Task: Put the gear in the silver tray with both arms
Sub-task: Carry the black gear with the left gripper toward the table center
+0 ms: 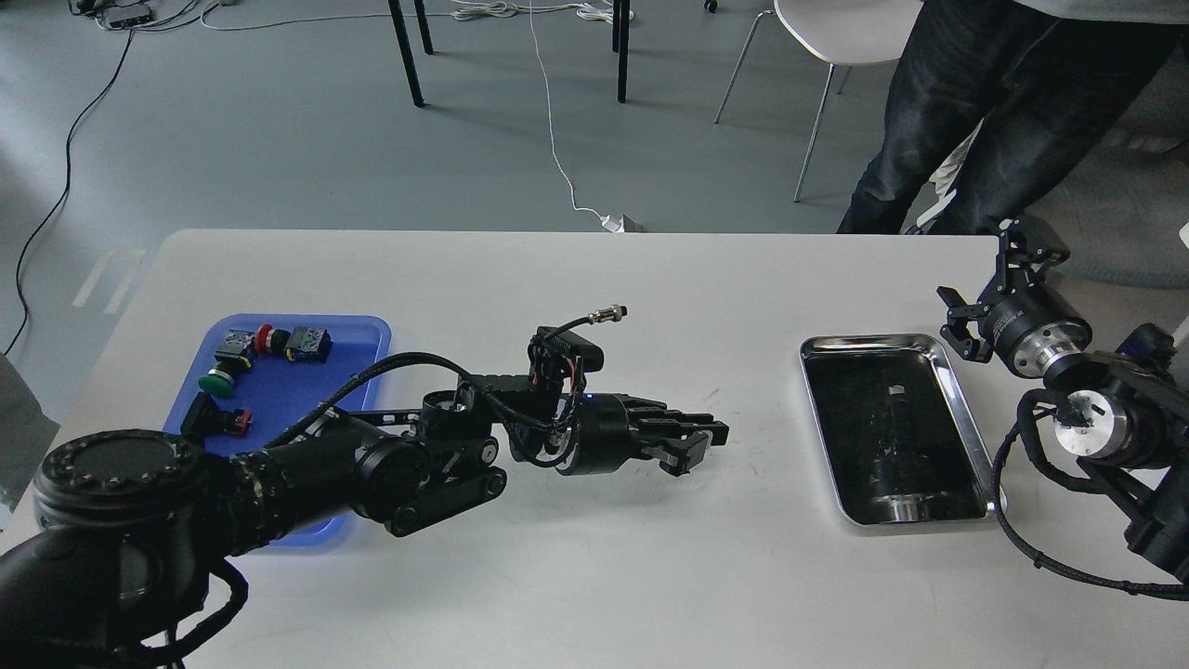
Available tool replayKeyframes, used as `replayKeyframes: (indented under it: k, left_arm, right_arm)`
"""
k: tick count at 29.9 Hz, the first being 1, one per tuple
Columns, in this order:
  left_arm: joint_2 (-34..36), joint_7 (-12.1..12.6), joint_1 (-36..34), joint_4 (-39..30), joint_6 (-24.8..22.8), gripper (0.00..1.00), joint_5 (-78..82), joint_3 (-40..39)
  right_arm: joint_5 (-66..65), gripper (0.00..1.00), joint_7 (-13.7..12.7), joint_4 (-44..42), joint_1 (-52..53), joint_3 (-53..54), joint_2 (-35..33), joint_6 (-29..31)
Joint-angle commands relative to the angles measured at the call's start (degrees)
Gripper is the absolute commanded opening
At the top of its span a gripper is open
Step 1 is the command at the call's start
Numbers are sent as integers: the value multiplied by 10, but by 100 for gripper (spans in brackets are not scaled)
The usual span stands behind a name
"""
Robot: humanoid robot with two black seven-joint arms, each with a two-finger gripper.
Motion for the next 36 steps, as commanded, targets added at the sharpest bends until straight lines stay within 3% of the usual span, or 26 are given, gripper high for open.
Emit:
replayKeyframes:
  k: [1, 11, 16, 28, 36]
  left_arm:
    - [0, 0, 0, 11, 0, 9, 0, 0]
    - [0, 0, 3, 39, -1, 12, 0, 1]
    - [0, 0, 5, 39, -1, 28, -11, -2]
    - [0, 0, 3, 21, -4, 38, -27, -6]
    - [0, 0, -27, 11, -6, 57, -141, -18]
  right_arm:
    - [0, 99, 0, 0, 1, 1, -1, 1]
    - [0, 99, 0, 0, 0, 1, -2, 2]
    - [0, 99, 0, -1, 1, 1, -1, 3]
    - [0, 99, 0, 0, 2, 1, -1, 2]
    - [-4, 99, -25, 3, 29, -40, -11, 3]
